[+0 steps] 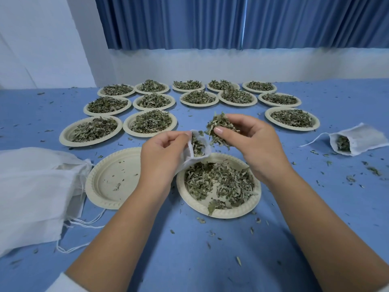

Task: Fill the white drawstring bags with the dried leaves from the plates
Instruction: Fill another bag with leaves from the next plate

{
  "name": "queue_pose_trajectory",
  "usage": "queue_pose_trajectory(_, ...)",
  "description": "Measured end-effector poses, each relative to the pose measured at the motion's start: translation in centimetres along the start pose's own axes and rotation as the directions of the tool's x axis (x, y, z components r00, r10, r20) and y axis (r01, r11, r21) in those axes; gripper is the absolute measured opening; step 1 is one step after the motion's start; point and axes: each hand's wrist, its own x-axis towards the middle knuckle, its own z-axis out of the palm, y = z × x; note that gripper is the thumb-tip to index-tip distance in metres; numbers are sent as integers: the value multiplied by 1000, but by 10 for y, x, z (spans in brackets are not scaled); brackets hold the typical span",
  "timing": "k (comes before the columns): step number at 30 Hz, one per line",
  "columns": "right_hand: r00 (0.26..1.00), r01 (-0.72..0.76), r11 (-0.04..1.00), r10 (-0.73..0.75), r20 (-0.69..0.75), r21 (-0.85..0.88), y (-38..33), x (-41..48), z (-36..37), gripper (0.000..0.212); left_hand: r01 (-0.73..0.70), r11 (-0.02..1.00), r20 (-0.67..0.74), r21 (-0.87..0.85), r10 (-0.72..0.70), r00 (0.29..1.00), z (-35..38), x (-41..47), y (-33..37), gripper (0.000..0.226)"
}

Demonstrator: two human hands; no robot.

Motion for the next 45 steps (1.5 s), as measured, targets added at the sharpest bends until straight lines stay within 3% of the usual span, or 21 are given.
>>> queue_pose_trajectory(5, 989, 141, 990, -141, -55, 9, 1, -8, 18, 29, -2, 1000, 30, 29, 1, 1000, 7, -2, -2, 13)
queue_pose_trajectory(9, 983, 181, 971, -185, -13, -154, 3, -14, 24, 30, 41, 999, 27, 13, -41, 999, 7, -2, -3, 26)
queue_pose_trajectory(13, 975, 217, 922, -220, 26, -321, 2, -15, 23, 27, 130, 987, 45, -97, -126, 991, 4, 0, -2, 21)
queue_pose_trajectory(21, 966, 260, 833, -227, 126, -488, 7, -13, 19, 13, 163, 967, 94, -195, -147, 985, 2, 3, -3, 11)
queue_pose_trajectory(33, 958, 274, 715, -145, 247, -643, 5, -13, 18, 18, 119, 993, 217, -20, -112, 970, 7, -2, -1, 13)
queue_pose_trajectory(35, 962, 253, 730, -118, 247, -635, 5, -14, 18, 22, 107, 994, 205, -9, -103, 973, 7, -2, -2, 13)
queue_pose_trajectory(39, 978, 108, 881, -11, 209, -461, 3, -15, 22, 28, 102, 993, 160, -55, -92, 983, 6, 1, -3, 9)
queue_pose_trajectory(45, 985, -64, 976, 96, 146, -210, 3, -14, 24, 13, 62, 998, 119, -10, -60, 991, 4, 4, -7, 9)
